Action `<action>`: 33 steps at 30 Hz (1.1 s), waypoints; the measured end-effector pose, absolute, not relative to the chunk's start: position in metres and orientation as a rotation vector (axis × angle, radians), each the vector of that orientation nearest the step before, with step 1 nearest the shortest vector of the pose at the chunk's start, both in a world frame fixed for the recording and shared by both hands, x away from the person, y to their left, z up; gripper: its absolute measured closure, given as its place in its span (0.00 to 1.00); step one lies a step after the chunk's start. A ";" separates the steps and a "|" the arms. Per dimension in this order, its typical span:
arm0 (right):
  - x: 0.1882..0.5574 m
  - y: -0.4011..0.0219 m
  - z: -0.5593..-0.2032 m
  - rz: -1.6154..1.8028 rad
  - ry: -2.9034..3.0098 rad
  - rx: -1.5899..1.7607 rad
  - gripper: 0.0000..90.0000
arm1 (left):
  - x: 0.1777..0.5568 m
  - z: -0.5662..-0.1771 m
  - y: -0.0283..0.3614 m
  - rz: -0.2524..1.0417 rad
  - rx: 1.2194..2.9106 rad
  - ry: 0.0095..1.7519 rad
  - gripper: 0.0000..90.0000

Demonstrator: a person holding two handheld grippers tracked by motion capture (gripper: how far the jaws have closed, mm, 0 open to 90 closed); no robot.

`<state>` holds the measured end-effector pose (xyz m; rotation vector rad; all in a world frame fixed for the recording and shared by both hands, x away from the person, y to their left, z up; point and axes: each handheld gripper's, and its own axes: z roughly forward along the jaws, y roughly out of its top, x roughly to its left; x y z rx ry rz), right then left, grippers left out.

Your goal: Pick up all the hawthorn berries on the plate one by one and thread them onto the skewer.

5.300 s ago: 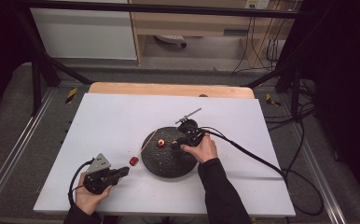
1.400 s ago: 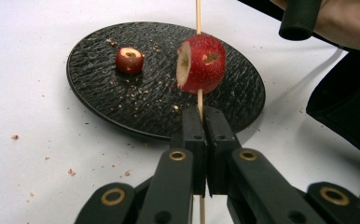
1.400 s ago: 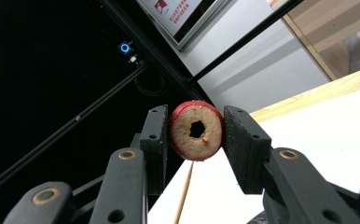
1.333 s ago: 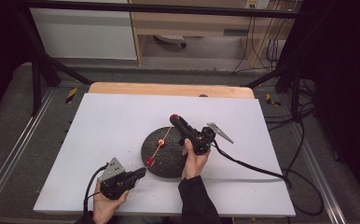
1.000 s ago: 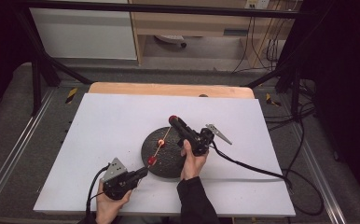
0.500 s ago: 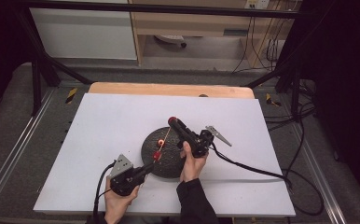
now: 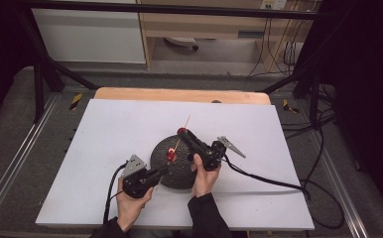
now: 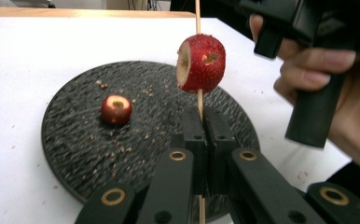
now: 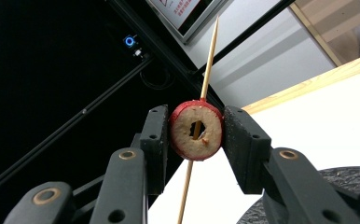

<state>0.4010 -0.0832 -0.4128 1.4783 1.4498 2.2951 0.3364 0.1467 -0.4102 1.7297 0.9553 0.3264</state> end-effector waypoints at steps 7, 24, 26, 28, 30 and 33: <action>0.397 -0.082 -0.415 2.293 1.464 1.474 0.69 | 0.345 -0.405 0.142 0.334 1.721 0.956 0.98; 0.394 -0.079 -0.421 2.259 1.513 1.480 0.69 | 0.353 -0.405 0.141 0.325 1.726 0.950 0.98; 0.393 -0.080 -0.419 2.250 1.535 1.475 0.68 | 0.353 -0.405 0.141 0.319 1.723 0.945 0.98; 0.393 -0.081 -0.417 2.241 1.553 1.467 0.66 | 0.353 -0.404 0.142 0.316 1.727 0.945 0.98; 0.393 -0.083 -0.414 2.219 1.573 1.447 0.60 | 0.353 -0.404 0.144 0.320 1.727 0.943 0.98; 0.394 -0.088 -0.409 2.166 1.629 1.421 0.52 | 0.352 -0.404 0.150 0.326 1.737 0.943 0.98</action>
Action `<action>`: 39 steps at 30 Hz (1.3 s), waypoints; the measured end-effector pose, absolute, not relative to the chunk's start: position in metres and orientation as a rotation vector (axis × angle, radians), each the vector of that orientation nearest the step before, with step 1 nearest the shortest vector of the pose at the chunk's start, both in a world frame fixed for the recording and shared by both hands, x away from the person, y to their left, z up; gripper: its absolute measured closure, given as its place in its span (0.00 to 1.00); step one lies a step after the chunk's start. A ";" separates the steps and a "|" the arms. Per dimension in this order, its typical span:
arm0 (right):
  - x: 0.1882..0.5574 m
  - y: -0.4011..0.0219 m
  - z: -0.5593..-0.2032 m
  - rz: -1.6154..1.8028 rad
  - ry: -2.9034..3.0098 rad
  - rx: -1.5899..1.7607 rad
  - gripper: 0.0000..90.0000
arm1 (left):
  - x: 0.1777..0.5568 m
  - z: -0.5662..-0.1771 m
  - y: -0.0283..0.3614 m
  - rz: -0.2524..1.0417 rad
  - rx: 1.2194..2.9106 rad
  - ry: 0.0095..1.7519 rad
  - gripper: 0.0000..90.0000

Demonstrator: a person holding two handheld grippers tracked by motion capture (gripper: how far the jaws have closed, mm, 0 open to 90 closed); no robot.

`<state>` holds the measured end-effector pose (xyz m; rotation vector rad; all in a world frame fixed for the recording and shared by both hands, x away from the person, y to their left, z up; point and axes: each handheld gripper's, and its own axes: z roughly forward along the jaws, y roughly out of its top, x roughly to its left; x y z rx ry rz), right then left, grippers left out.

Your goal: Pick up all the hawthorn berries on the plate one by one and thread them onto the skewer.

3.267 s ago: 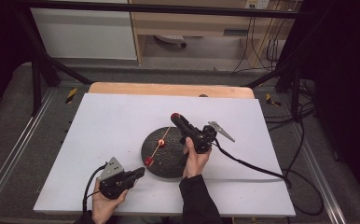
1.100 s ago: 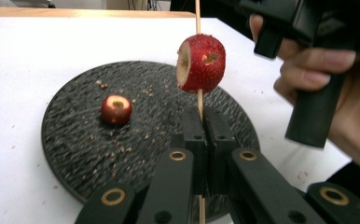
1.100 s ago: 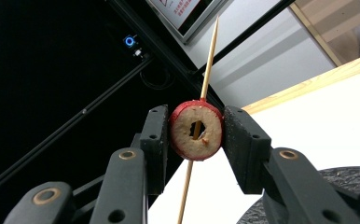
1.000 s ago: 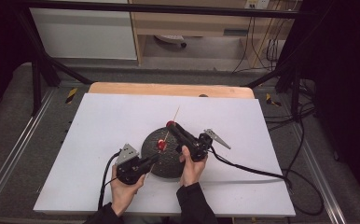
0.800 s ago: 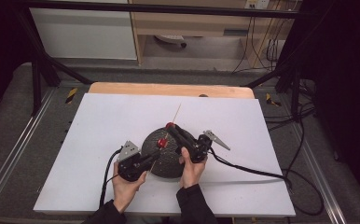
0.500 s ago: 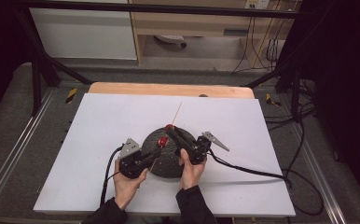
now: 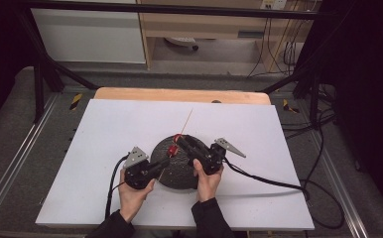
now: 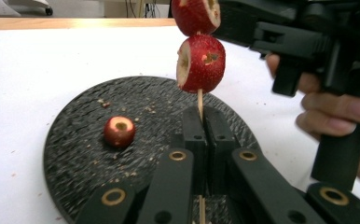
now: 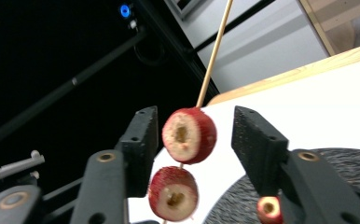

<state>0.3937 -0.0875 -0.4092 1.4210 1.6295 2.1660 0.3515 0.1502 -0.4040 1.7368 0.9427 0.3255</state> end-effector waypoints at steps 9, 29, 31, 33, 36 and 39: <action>0.397 -0.105 -0.404 1.934 1.876 1.351 0.25 | 0.348 -0.405 0.172 0.332 1.806 0.934 0.98; 0.398 -0.132 -0.411 1.464 2.337 1.196 0.03 | 0.329 -0.416 0.233 0.358 1.901 0.939 0.98; 0.399 -0.133 -0.410 1.426 2.362 1.192 0.03 | 0.327 -0.420 0.240 0.355 1.909 0.944 0.98; 0.400 -0.133 -0.408 1.406 2.378 1.177 0.03 | 0.325 -0.424 0.247 0.370 1.928 0.950 0.98; 0.401 -0.132 -0.406 1.380 2.392 1.174 0.03 | 0.322 -0.430 0.256 0.381 1.944 0.964 0.98; 0.403 -0.127 -0.403 1.341 2.424 1.149 0.03 | 0.321 -0.434 0.263 0.384 1.953 0.977 0.98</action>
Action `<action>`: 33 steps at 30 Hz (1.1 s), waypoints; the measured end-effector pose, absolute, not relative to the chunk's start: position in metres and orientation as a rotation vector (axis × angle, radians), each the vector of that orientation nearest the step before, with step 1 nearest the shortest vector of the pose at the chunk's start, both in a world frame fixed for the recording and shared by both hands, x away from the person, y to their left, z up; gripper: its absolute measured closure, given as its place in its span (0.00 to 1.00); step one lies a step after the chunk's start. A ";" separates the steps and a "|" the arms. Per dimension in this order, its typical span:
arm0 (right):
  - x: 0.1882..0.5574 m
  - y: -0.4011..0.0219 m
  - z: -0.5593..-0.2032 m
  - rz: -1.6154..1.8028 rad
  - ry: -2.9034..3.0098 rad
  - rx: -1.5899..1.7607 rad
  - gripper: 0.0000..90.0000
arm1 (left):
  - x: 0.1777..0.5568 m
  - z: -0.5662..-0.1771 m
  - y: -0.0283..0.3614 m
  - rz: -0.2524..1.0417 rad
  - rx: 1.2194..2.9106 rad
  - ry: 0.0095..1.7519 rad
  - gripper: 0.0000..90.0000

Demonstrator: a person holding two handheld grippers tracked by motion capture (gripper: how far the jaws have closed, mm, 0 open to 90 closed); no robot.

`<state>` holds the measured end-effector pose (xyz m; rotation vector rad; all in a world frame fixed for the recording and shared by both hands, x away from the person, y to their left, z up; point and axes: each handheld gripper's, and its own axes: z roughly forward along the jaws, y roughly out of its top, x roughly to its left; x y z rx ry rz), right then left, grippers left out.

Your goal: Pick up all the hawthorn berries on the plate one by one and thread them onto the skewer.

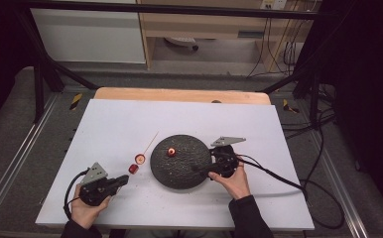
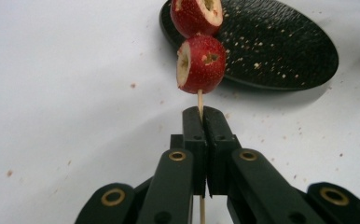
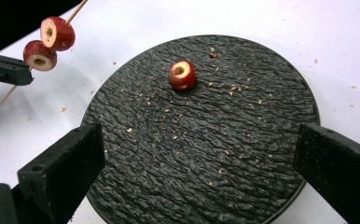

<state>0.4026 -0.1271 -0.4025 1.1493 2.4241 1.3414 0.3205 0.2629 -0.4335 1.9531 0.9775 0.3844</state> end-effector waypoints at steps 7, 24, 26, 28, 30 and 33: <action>0.409 -0.108 -0.394 1.286 2.486 1.120 0.05 | 0.319 -0.435 0.266 0.400 1.972 0.973 0.98; 0.453 -0.047 -0.394 1.042 2.626 1.035 0.11 | 0.319 -0.436 0.268 0.417 1.978 0.992 0.98; 0.456 -0.044 -0.394 1.031 2.629 1.025 0.13 | 0.320 -0.437 0.269 0.418 1.975 0.994 0.98; 0.460 -0.037 -0.396 1.001 2.651 1.009 0.16 | 0.320 -0.437 0.269 0.419 1.973 0.997 0.98; 0.464 -0.033 -0.397 0.987 2.663 1.007 0.20 | 0.320 -0.437 0.269 0.418 1.973 1.000 0.98; 0.469 -0.026 -0.401 0.936 2.693 0.987 0.26 | 0.320 -0.437 0.269 0.417 1.974 1.000 0.98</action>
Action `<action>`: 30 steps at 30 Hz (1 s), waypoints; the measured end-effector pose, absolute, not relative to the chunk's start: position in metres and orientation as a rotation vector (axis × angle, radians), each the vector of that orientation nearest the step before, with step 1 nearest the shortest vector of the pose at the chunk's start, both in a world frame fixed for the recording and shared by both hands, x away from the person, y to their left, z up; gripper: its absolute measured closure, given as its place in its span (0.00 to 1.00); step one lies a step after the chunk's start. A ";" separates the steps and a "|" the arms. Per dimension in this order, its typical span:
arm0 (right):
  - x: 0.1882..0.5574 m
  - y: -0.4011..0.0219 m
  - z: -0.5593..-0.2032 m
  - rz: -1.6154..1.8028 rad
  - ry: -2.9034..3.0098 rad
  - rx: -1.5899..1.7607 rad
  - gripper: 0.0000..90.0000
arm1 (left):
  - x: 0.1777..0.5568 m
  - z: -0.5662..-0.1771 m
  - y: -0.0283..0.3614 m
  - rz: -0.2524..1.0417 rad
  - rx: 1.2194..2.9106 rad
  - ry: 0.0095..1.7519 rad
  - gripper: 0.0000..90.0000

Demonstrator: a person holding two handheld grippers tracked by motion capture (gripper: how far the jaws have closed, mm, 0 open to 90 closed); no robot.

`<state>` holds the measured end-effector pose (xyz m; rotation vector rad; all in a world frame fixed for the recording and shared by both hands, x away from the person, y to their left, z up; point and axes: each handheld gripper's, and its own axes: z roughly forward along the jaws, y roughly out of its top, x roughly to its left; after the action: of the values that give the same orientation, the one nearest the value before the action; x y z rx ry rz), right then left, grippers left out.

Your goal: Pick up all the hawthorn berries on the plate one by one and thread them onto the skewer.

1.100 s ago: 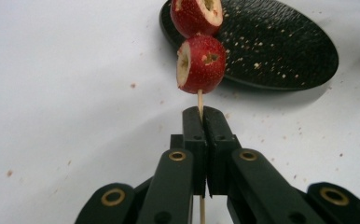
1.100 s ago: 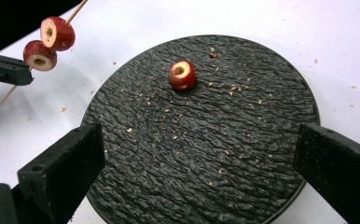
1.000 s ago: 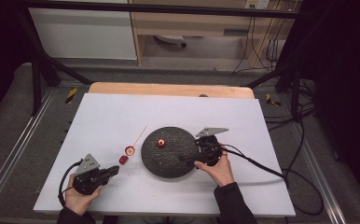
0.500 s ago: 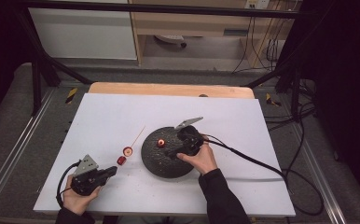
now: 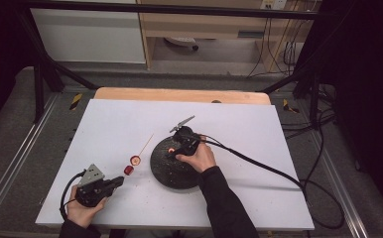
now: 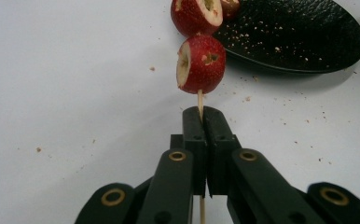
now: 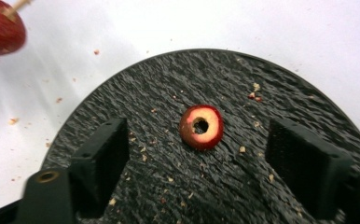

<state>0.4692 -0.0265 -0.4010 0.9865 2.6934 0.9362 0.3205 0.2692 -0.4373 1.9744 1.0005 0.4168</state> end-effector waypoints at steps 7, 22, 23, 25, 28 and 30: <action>0.481 -0.016 -0.409 0.828 2.766 0.962 0.39 | 0.321 -0.438 0.269 0.416 1.975 1.001 0.98; 0.495 -0.009 -0.417 0.772 2.832 0.926 0.63 | 0.321 -0.438 0.267 0.412 1.985 0.995 0.98; 0.495 -0.008 -0.418 0.771 2.836 0.918 0.65 | 0.321 -0.438 0.268 0.412 1.985 0.994 0.98; 0.495 -0.008 -0.417 0.773 2.835 0.922 0.68 | 0.321 -0.438 0.268 0.411 1.984 0.995 0.98; 0.496 -0.008 -0.417 0.771 2.839 0.923 0.69 | 0.322 -0.438 0.268 0.411 1.985 0.995 0.98; 0.496 -0.008 -0.417 0.768 2.839 0.926 0.69 | 0.322 -0.438 0.267 0.409 1.986 0.995 0.98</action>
<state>0.4956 -0.0080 -0.4169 0.9264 2.8390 0.7684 0.3216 0.2672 -0.4384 1.9857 0.9948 0.4095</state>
